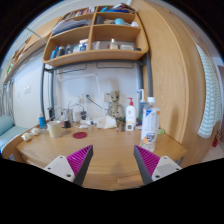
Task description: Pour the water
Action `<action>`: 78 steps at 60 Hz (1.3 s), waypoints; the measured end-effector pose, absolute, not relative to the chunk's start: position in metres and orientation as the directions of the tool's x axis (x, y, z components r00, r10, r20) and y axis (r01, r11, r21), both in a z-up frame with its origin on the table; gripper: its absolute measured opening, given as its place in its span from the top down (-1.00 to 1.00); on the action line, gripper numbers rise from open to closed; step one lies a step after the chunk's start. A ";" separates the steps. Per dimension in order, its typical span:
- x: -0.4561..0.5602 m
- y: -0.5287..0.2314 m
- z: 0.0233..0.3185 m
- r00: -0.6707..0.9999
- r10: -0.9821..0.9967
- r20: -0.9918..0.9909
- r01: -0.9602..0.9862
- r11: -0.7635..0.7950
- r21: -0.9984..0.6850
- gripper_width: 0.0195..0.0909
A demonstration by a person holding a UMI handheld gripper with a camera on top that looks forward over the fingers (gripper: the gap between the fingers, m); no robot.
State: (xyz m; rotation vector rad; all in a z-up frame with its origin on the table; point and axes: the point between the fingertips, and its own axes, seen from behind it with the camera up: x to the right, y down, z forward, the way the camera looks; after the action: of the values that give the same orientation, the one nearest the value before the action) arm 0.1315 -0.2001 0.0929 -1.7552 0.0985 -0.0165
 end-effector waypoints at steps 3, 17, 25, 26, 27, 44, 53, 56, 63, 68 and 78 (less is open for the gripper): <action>0.161 -0.197 0.083 0.992 -0.110 -0.057 -0.077 -0.192 -0.978 -0.76; 0.257 -0.156 0.093 0.976 -0.219 -0.015 -0.051 -0.160 -0.986 -0.77; 0.285 -0.118 0.104 0.971 -0.230 0.061 0.030 -0.134 -0.990 -0.77; 0.287 -0.114 0.105 0.972 -0.227 0.066 0.036 -0.134 -0.990 -0.77; 0.287 -0.109 0.104 0.972 -0.226 0.068 0.038 -0.132 -0.990 -0.78; 0.285 -0.063 0.101 0.982 -0.176 0.068 0.043 -0.141 -0.989 -0.01; 0.279 -0.062 0.104 0.982 -0.158 0.106 0.084 -0.137 -0.987 0.39; 0.278 -0.062 0.102 0.979 -0.156 0.129 0.108 -0.133 -0.985 0.46; 0.271 -0.058 0.103 0.968 -0.161 0.195 0.170 -0.155 -0.973 0.46; 0.263 -0.052 0.114 0.943 -0.169 0.286 0.261 -0.155 -0.953 0.46; 0.190 -0.021 0.146 0.820 -0.084 0.566 0.552 -0.144 -0.822 0.45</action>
State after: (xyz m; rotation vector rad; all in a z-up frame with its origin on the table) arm 0.1896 -0.0207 0.1455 -1.6314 -0.3748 -0.5737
